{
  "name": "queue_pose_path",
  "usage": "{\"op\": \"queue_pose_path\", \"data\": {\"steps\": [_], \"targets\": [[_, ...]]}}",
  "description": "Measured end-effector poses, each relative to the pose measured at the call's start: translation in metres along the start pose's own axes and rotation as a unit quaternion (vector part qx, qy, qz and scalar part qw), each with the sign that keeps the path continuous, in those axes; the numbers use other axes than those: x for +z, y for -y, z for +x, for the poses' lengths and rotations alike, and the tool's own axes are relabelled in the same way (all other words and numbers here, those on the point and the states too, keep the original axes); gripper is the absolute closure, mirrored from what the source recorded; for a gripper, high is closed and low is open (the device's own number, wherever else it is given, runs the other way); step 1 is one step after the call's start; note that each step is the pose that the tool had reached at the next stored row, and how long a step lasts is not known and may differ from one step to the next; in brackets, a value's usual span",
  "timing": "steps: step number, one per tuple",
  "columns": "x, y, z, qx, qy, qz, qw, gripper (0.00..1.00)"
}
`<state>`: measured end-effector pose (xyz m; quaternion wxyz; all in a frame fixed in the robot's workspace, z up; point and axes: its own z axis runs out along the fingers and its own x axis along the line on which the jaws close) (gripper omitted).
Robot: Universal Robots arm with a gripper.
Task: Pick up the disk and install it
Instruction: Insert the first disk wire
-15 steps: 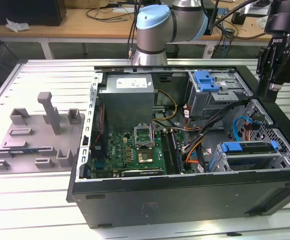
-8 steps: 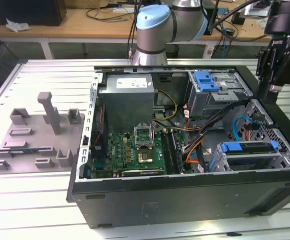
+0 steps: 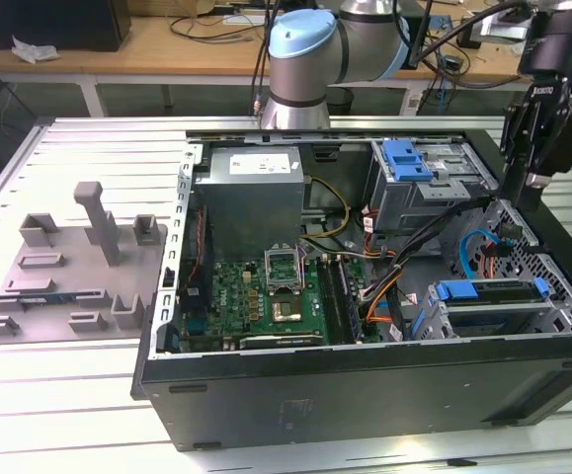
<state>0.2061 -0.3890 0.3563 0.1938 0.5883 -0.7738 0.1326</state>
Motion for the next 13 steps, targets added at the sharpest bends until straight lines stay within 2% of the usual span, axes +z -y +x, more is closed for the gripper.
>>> {"op": "queue_pose_path", "data": {"steps": [3,8,13], "targets": [[0.0015,0.0004,0.0003,-0.007,-0.0013,0.0001,1.0,0.5],[0.0106,0.0042,0.01,-0.011,-0.0014,0.0014,0.9999,0.5],[0.0145,0.0044,0.0084,-0.011,-0.0015,0.0011,0.9999,0.5]]}}
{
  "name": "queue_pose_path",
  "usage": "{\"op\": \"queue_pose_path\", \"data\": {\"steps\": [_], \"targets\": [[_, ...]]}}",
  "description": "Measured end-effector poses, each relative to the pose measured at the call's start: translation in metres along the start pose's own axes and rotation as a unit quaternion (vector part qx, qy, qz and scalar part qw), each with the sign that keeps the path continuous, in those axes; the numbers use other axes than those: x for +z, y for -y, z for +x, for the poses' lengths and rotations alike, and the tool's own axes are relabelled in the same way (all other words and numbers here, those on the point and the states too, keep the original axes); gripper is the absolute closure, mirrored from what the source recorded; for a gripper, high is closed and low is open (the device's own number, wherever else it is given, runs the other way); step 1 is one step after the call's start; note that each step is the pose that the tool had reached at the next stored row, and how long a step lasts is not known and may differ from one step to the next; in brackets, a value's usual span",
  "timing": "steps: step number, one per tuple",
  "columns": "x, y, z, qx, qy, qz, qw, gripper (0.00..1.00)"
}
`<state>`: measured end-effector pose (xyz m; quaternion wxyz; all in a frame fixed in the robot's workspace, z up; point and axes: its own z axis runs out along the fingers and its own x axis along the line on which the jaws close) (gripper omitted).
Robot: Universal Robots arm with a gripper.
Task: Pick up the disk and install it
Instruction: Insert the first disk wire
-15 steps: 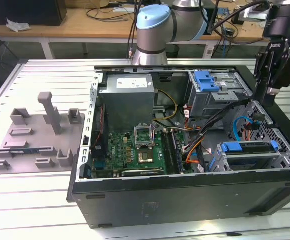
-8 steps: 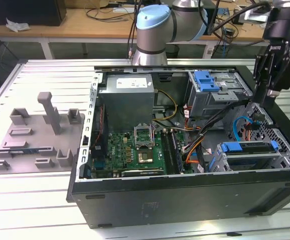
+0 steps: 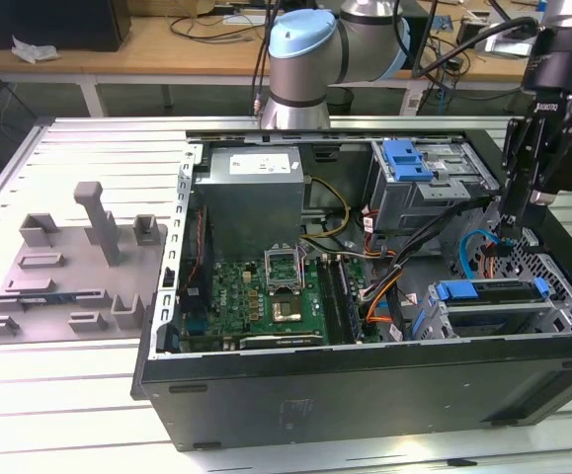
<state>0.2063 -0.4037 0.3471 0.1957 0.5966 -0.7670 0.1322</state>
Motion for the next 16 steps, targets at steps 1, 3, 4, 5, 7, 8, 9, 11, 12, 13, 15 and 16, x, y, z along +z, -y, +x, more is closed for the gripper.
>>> {"op": "queue_pose_path", "data": {"steps": [1,3,4,5,7,8,9,11,12,13,15,16], "targets": [[0.0004,-0.0001,-0.0005,0.0,0.0,0.0,1.0,0.5],[0.0015,-0.0003,-0.0022,0.0,0.0,0.0,1.0,0.5],[0.0018,-0.0004,-0.0029,0.0,0.0,0.0,1.0,0.5],[0.0021,-0.0005,-0.0036,0.0,0.0,0.0,1.0,0.5],[0.0027,-0.0005,-0.0052,0.0,0.0,0.0,1.0,0.58],[0.0033,-0.0004,-0.0063,0.0,-0.0001,0.0,1.0,0.65],[0.0039,-0.0004,-0.0072,0.0,0.0,0.0,1.0,0.65],[0.0051,-0.0004,-0.0078,0.0,0.0,-0.0001,1.0,0.65],[0.0052,-0.0003,-0.0079,0.0,-0.0002,0.0,1.0,0.65],[0.0055,-0.0003,-0.0081,0.0,-0.0001,0.0,1.0,0.65],[0.006,-0.0002,-0.0082,0.0,0.0,0.0,1.0,0.65],[0.0066,-0.0002,-0.0084,0.0,0.0001,-0.0001,1.0,0.65]]}}
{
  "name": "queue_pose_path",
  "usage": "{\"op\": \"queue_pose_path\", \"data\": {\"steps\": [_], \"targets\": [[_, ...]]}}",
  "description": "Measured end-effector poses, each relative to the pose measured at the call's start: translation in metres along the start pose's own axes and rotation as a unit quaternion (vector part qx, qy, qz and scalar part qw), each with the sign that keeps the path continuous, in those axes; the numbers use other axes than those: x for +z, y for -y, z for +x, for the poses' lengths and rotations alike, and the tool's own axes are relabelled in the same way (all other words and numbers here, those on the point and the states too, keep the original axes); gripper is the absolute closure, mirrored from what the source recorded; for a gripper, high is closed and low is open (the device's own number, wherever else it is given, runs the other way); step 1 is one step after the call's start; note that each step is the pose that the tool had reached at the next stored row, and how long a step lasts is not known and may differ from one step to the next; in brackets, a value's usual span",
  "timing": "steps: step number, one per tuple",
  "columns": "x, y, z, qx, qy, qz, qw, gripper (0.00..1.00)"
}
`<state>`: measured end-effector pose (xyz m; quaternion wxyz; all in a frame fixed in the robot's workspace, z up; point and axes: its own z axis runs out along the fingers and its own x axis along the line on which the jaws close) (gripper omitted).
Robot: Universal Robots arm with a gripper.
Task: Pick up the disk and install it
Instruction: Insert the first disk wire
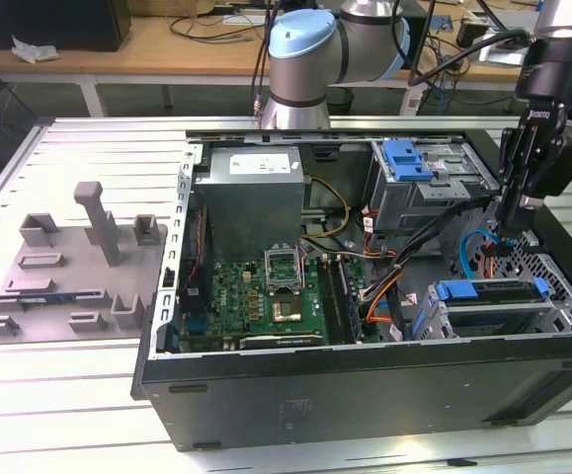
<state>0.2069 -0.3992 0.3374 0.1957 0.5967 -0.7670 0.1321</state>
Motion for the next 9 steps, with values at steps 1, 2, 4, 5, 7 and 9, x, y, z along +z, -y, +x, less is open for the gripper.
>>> {"op": "queue_pose_path", "data": {"steps": [1,2,4,5,7,9], "targets": [[0.0003,0.0,-0.0001,0.0,-0.0001,0.0,1.0,0.65],[0.0005,0.0,-0.0001,0.0,-0.0002,0.0001,1.0,0.65],[0.0014,-0.0004,0.0,0.0,-0.0001,0.0,1.0,0.65],[0.0017,-0.0005,0.0002,0.0,-0.0001,0.0,1.0,0.65],[0.0028,-0.0007,0.0006,0.0,0.0,0.0,1.0,0.65],[0.0034,-0.0007,0.0006,0.0,-0.0001,0.0,1.0,0.65]]}}
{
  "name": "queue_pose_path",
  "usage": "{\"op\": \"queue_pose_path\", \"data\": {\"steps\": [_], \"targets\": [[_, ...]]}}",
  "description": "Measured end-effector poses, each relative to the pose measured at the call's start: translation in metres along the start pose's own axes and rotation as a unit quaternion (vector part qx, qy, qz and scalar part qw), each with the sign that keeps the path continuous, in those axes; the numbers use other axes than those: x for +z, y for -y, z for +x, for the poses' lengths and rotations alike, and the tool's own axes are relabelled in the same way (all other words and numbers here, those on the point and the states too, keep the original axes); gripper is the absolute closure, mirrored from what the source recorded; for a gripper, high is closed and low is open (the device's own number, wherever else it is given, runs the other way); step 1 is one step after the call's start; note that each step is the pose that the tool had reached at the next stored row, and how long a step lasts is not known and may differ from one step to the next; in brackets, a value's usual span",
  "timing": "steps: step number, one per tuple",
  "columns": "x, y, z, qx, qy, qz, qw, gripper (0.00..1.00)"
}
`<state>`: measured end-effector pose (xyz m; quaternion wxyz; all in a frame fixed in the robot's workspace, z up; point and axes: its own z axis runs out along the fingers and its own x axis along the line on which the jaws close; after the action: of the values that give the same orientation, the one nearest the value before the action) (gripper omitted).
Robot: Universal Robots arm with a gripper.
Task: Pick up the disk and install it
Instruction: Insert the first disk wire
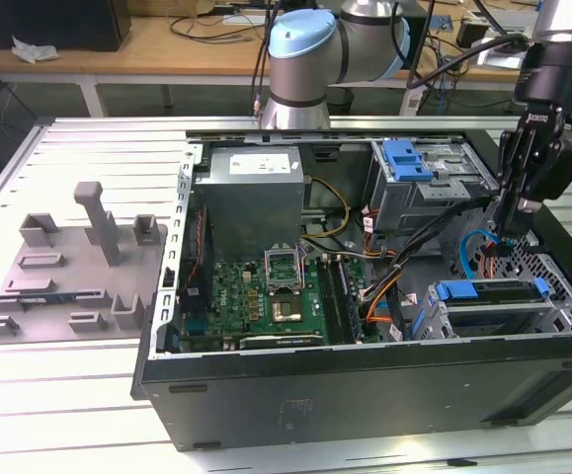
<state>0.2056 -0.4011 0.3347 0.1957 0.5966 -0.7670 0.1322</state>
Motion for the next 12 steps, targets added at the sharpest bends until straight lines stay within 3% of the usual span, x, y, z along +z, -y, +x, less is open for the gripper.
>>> {"op": "queue_pose_path", "data": {"steps": [6,9,12], "targets": [[0.0022,0.0,-0.0011,0.0,0.0001,0.0,1.0,0.66],[0.0036,0.0001,-0.0018,0.0,0.0,0.0,1.0,0.83],[0.0049,0.0001,-0.0024,0.0,-0.0001,0.0,1.0,0.83]]}}
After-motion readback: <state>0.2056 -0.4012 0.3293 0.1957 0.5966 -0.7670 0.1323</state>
